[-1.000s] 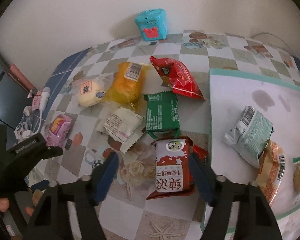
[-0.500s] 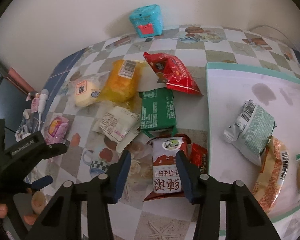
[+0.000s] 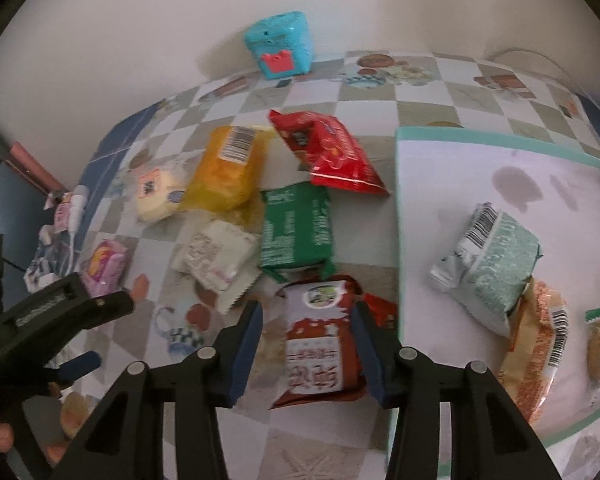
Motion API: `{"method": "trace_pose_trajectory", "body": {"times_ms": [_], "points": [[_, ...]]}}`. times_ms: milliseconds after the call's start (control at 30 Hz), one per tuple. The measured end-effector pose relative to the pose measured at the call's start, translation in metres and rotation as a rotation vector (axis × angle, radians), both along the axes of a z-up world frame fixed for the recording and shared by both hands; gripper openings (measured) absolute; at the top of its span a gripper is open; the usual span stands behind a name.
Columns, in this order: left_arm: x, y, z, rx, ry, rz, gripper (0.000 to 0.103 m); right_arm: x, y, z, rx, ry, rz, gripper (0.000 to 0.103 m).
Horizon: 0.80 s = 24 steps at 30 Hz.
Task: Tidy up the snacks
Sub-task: 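Close the right gripper on the red-white milk biscuit pack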
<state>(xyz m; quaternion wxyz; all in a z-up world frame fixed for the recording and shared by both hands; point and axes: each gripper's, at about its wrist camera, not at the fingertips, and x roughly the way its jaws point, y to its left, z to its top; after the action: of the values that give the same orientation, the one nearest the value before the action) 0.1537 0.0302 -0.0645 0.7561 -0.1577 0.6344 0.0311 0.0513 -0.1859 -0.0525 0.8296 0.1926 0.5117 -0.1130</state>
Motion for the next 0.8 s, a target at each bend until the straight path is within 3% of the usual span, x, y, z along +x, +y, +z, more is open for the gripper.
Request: {"method": "trace_pose_trajectory", "body": {"times_ms": [200,433,633,800], "points": [[-0.001,0.003,-0.001,-0.008,0.004,-0.009,0.099,0.001,0.003,-0.007,0.05,0.013,0.023,0.049],[-0.001,-0.006,0.002,0.0,0.0,-0.031,0.099,0.008,0.017,-0.014,-0.035,0.058,0.057,0.049],[0.004,-0.038,0.005,0.0,-0.017,-0.083,0.099,0.014,0.013,-0.014,-0.076,0.053,0.046,0.043],[0.013,-0.064,0.01,-0.037,-0.056,-0.133,0.099,0.017,0.002,-0.012,-0.043,0.033,0.022,0.042]]}}
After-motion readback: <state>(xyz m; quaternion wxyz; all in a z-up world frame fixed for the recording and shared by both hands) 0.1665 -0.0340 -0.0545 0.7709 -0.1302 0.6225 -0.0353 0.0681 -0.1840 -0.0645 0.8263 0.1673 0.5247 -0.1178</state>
